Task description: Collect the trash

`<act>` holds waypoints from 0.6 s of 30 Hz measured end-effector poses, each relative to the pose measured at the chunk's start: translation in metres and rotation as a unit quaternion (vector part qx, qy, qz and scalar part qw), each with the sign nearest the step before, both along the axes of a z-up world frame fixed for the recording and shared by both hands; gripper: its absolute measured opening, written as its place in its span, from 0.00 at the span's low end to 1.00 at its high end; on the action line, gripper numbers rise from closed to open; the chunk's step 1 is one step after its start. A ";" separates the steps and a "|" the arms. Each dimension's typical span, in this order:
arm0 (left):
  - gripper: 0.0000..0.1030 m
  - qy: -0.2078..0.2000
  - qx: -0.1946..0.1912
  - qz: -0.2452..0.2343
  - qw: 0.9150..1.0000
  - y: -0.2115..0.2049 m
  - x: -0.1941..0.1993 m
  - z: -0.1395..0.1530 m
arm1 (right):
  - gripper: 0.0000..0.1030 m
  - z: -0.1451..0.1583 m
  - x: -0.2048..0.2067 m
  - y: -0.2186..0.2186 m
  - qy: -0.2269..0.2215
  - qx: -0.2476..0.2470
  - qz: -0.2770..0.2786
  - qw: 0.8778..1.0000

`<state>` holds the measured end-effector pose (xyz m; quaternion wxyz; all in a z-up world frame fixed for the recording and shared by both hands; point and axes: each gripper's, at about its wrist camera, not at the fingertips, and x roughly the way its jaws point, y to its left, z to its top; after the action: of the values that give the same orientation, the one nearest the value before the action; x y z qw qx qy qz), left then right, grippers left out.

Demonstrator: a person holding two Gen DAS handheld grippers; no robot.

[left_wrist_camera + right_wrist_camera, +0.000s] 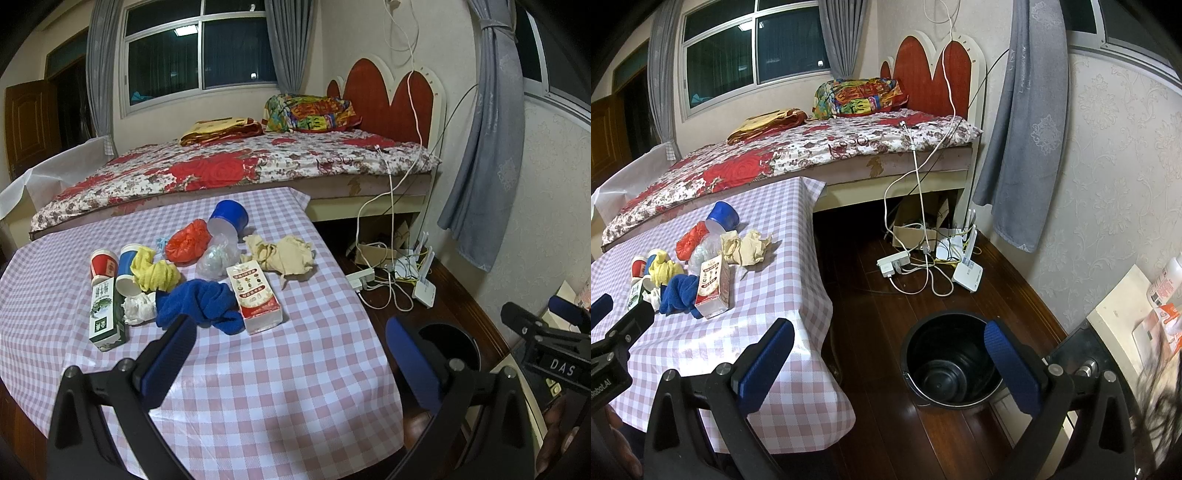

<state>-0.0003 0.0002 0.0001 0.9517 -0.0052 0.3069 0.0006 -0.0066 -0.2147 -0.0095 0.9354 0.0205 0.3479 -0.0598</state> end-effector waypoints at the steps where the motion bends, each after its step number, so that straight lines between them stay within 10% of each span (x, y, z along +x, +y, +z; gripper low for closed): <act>1: 1.00 0.000 0.000 0.000 1.000 0.000 0.000 0.000 | 1.00 0.000 0.000 0.000 0.001 0.000 0.000 1.000; 18: 1.00 0.012 0.003 0.021 1.000 0.023 -0.005 -0.019 | 1.00 -0.006 0.006 0.012 0.008 0.023 0.037 0.999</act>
<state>-0.0054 0.0230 -0.0186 0.9478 -0.0084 0.3179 0.0216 -0.0008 -0.2025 -0.0154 0.9333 0.0291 0.3574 -0.0170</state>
